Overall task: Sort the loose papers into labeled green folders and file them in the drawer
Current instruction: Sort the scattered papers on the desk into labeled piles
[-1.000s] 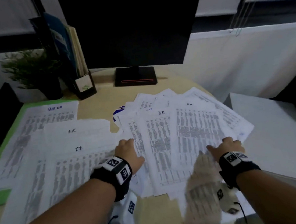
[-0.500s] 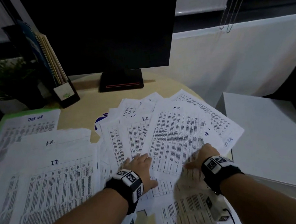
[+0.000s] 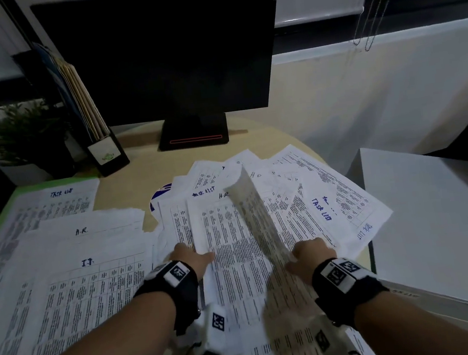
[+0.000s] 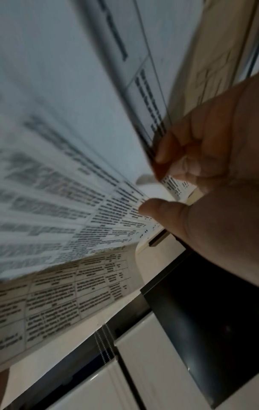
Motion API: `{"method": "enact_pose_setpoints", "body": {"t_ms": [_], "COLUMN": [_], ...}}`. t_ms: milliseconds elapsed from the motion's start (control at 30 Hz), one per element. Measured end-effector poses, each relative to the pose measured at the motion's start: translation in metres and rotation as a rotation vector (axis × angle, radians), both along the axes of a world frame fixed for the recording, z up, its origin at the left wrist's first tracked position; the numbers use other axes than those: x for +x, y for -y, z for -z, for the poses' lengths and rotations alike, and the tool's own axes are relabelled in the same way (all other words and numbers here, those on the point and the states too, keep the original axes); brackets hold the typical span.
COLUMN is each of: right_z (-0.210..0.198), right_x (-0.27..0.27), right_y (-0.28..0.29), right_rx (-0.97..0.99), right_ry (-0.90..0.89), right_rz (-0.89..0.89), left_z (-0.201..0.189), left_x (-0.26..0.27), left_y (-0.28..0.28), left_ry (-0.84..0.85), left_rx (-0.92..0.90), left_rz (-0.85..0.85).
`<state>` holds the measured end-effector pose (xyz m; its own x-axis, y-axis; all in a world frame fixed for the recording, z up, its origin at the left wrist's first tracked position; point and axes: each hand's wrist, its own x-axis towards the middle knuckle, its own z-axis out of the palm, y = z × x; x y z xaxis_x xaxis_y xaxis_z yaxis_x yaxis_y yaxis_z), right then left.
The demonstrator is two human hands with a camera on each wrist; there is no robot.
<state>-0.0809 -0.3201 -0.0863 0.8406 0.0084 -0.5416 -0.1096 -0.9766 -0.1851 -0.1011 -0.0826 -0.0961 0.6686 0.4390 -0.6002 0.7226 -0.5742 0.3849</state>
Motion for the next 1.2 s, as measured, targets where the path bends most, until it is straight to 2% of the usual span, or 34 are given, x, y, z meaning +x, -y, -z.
{"method": "enact_pose_setpoints", "body": {"t_ms": [167, 400, 467, 567, 700, 733, 800, 900, 1033, 1133, 1200], "right_z": [-0.008, -0.029, -0.029, -0.021, -0.018, -0.015, -0.010, -0.008, -0.013, -0.011, -0.009], "right_x": [-0.005, -0.036, -0.036, -0.028, -0.018, -0.014, -0.006, 0.002, 0.003, 0.001, -0.001], "right_y": [-0.010, -0.030, -0.028, -0.022, -0.014, -0.013, -0.011, -0.010, -0.014, -0.016, -0.015], "right_rx": [0.168, 0.356, 0.451, 0.652, 0.957, 0.960, 0.836, 0.491, 0.326, 0.328, 0.350], "right_ry": [-0.018, 0.386, 0.420, 0.426, 0.260, 0.200, 0.132, 0.086, 0.078, 0.115, 0.185], "right_rz": [-0.041, -0.473, -0.424, -0.152, 0.036, 0.069, 0.137, 0.063, 0.002, 0.027, 0.041], "left_z": [0.000, 0.006, 0.001, -0.002, 0.005, 0.008, 0.009, 0.015, 0.009, 0.008, 0.011], "left_x": [-0.011, -0.017, -0.016, -0.012, -0.014, -0.014, -0.017, -0.020, -0.030, -0.031, -0.028], "left_y": [0.000, -0.010, -0.011, -0.014, -0.031, -0.036, -0.043, -0.047, -0.036, -0.029, -0.031], "left_ry": [-0.030, 0.112, 0.141, 0.250, 0.460, 0.490, 0.495, 0.386, 0.316, 0.357, 0.358], "left_rx": [-0.041, -0.097, -0.093, -0.135, -0.398, -0.460, -0.550, -0.520, -0.417, -0.406, -0.483], "left_rz": [0.036, -0.113, -0.097, -0.129, -0.401, -0.467, -0.471, -0.316, -0.106, -0.160, -0.301]}}
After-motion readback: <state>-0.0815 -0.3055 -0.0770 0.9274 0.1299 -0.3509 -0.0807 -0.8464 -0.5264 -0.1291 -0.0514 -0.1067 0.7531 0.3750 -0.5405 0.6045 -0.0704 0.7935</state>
